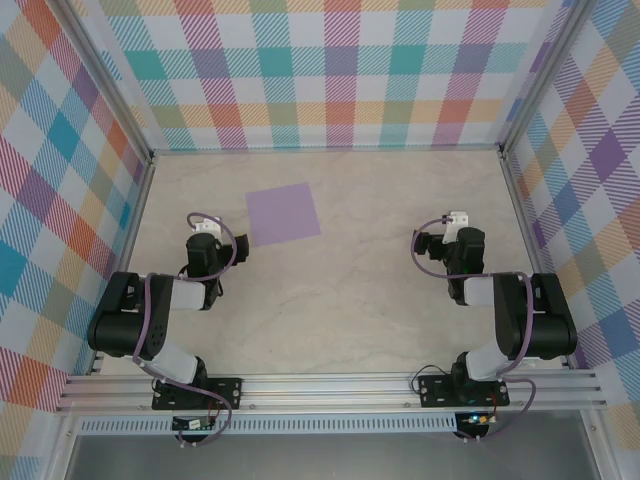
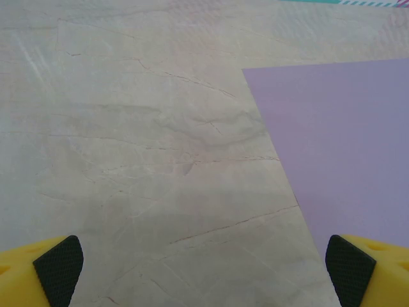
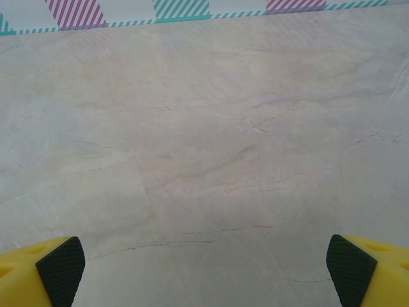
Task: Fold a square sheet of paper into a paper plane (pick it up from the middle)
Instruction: Move the square sheet of paper to the center of the table.
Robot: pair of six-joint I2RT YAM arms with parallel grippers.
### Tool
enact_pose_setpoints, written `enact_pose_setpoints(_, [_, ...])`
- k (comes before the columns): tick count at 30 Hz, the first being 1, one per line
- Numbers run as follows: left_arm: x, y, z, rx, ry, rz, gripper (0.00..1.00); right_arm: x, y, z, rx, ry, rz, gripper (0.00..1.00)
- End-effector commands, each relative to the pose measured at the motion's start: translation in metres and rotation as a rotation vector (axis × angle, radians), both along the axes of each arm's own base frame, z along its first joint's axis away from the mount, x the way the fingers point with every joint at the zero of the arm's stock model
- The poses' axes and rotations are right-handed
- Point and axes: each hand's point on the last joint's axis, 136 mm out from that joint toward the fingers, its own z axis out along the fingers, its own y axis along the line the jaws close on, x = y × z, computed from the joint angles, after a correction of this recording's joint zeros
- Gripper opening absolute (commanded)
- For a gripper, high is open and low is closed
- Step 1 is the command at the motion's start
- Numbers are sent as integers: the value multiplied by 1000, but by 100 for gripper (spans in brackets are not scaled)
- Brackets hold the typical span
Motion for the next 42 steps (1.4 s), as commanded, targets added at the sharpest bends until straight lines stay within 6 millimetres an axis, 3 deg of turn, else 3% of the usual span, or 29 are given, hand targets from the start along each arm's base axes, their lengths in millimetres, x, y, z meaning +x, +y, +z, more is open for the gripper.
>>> enact_pose_setpoints(1, [6,3,6,2,-20,-3,100,5,1,8,1,-23,16,100])
enact_pose_setpoints(28, [6,4,9,3,-30,3,100,5,1,7,0,-23,16,100])
enact_pose_setpoints(30, [6,9,17,4,-23,40,100,6,-1,12,-1,-20,1,100])
enact_pose_setpoints(35, [6,13,47,-32,64,89,100,4,-8,49,4,32,-46,100])
enact_pose_setpoints(39, [6,2,72,-182,77,99,100,-3,-14,75,99,95,-130,100])
enact_pose_setpoints(42, [12,-11,89,-289,133,113,100,-9,-2,83,202,199,-116,100])
